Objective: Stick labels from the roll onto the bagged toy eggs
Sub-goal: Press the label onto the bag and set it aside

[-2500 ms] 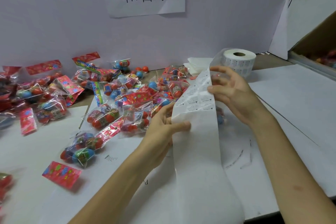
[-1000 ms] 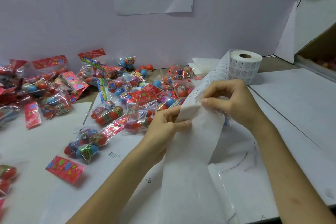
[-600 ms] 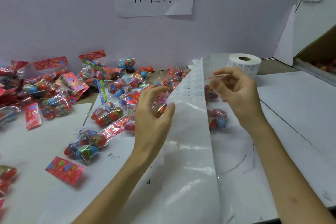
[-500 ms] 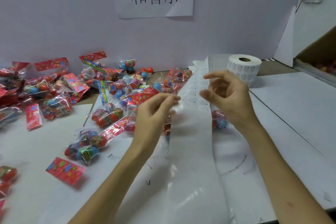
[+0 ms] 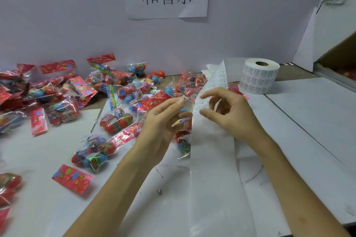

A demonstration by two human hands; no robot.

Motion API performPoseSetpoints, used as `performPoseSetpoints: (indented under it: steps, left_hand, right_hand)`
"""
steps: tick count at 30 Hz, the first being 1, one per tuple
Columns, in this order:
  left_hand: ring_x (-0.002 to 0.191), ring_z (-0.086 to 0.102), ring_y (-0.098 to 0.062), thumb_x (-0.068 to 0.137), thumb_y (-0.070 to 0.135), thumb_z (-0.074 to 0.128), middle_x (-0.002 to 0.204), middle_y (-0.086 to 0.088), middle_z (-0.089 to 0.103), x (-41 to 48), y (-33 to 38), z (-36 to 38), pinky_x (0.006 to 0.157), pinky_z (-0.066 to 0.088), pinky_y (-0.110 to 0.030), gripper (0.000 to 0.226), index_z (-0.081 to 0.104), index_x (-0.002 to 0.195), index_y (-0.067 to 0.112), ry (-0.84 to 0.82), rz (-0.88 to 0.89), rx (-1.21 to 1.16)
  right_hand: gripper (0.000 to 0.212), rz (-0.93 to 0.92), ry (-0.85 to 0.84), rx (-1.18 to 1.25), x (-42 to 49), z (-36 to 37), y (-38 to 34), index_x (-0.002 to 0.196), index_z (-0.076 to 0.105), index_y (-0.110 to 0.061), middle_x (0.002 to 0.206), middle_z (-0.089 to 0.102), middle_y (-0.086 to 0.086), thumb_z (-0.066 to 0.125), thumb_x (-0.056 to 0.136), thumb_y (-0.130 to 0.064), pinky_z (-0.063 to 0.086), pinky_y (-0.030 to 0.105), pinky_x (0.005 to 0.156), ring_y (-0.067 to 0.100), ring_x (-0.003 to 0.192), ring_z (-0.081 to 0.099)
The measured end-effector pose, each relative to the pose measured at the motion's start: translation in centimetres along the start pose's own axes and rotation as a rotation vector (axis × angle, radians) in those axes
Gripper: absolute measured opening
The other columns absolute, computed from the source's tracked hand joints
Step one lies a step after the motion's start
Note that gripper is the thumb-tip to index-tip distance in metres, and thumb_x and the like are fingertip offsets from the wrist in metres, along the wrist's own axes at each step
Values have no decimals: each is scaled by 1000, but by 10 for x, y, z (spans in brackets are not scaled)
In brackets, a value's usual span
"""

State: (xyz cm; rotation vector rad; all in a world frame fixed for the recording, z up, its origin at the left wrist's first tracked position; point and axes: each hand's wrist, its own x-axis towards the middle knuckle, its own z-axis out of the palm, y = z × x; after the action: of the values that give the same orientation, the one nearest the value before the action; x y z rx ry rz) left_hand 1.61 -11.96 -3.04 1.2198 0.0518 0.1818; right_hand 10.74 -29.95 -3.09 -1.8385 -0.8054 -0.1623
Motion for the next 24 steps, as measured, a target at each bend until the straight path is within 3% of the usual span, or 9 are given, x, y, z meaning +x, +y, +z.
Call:
performPoseSetpoints:
  steps: [2,7,10,14,16,19,22,24]
  left_hand:
    - [86,73,-12,78,40,70,94,3,76,0,1,2,74,59,-28,27,80,95,22,51,8,26]
    - [103,71,-18,82,49,64,118,4,76,-1,-2,9,99,55,-43,38,81,110,29,59,9,103]
    - [106,70,-20,85,48,63,121,1,75,-2,-4,12,95,56,-38,46,77,121,24,44,-5,120]
    - [101,70,-16,85,47,63,124,1,74,-3,-7,13,92,56,-38,49,75,125,21,20,17,117]
    - [100,71,-17,84,47,63,126,0,73,-2,-7,13,92,56,-39,50,75,126,20,53,20,125]
    - [104,72,-22,89,45,62,131,3,70,0,-7,13,98,57,-44,43,74,125,26,101,29,157]
    - [102,71,-21,99,34,60,131,3,70,3,-9,11,93,59,-43,34,68,133,32,92,59,156]
    - [103,71,-20,95,33,68,129,2,69,4,-8,6,87,61,-39,45,59,139,32,91,77,136]
  right_hand:
    - [15,5,-16,84,0,3,-2,94,74,-29,78,64,-4,79,87,-16,47,27,61,13,60,52]
    - [11,39,4,386,0,15,-11,98,71,-14,80,69,-11,74,87,-14,49,22,57,8,57,56]
    - [11,75,56,411,0,22,-10,99,70,-16,82,69,-7,74,91,-10,49,25,58,12,54,55]
    - [14,137,55,487,0,23,-11,95,70,-14,83,67,0,73,83,-22,50,31,61,16,56,55]
    - [6,119,53,483,0,21,-11,85,69,-15,75,64,0,72,84,-20,49,29,60,16,56,54]
    - [11,32,105,388,-1,20,-12,78,64,-17,66,60,-8,71,85,-14,46,26,59,14,55,52]
    - [11,-66,129,240,-4,23,-14,75,59,-16,64,57,-13,66,83,-12,44,25,60,13,56,51]
    - [9,-91,119,208,-7,22,-15,74,57,-11,65,54,-11,62,81,-9,43,30,59,16,58,50]
